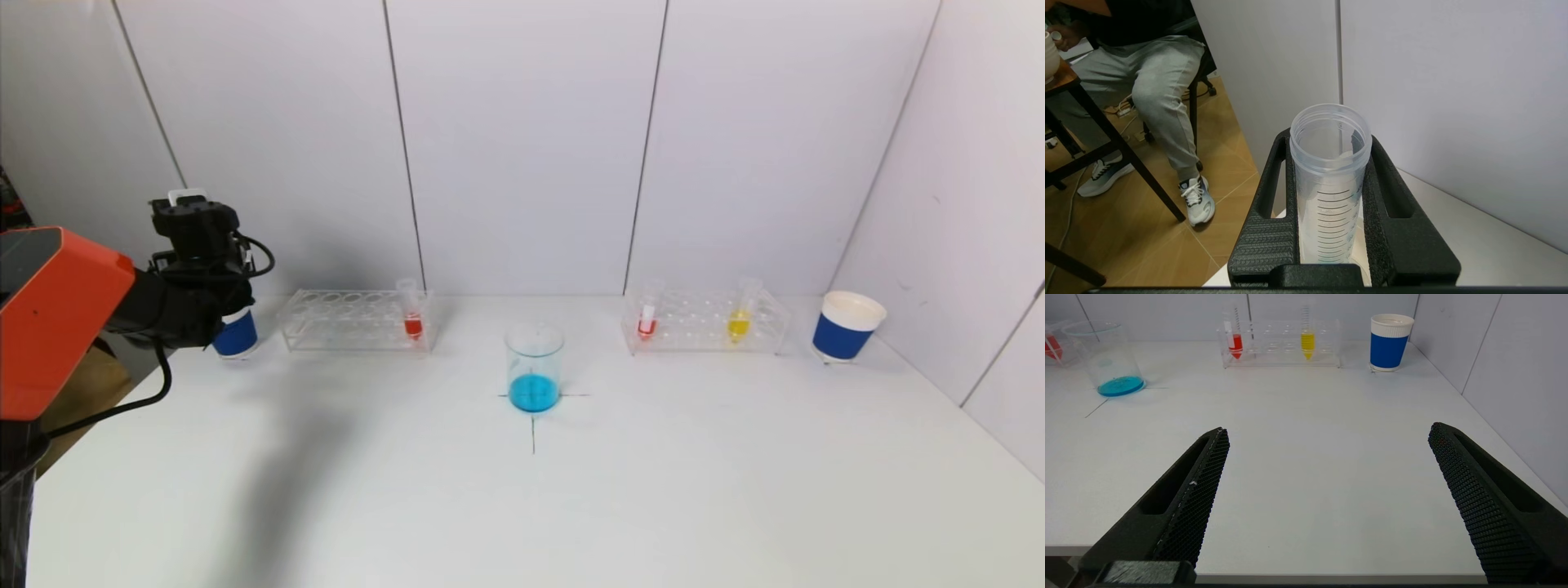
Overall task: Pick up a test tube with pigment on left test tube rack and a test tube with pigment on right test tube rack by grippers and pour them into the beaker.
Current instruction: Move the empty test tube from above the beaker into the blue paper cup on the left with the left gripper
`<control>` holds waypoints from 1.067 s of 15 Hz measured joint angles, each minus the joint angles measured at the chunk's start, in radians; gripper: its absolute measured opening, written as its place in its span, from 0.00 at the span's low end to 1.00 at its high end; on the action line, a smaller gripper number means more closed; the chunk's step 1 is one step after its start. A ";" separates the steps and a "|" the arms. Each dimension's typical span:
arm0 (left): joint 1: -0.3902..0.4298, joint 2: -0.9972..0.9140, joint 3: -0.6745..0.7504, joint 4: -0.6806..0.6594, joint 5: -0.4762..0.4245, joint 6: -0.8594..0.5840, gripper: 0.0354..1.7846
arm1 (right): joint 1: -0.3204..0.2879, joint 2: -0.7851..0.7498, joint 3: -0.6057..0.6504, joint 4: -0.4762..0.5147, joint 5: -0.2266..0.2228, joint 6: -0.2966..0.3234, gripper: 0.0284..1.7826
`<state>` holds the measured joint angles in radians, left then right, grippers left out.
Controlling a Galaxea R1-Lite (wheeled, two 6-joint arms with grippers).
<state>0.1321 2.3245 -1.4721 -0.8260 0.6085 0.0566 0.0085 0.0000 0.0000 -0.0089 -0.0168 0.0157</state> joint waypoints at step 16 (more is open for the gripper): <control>0.013 0.048 0.064 -0.092 -0.003 0.000 0.24 | 0.000 0.000 0.000 0.000 0.000 0.000 0.99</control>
<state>0.1451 2.3721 -1.4077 -0.9179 0.6055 0.0562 0.0089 0.0000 0.0000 -0.0089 -0.0168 0.0162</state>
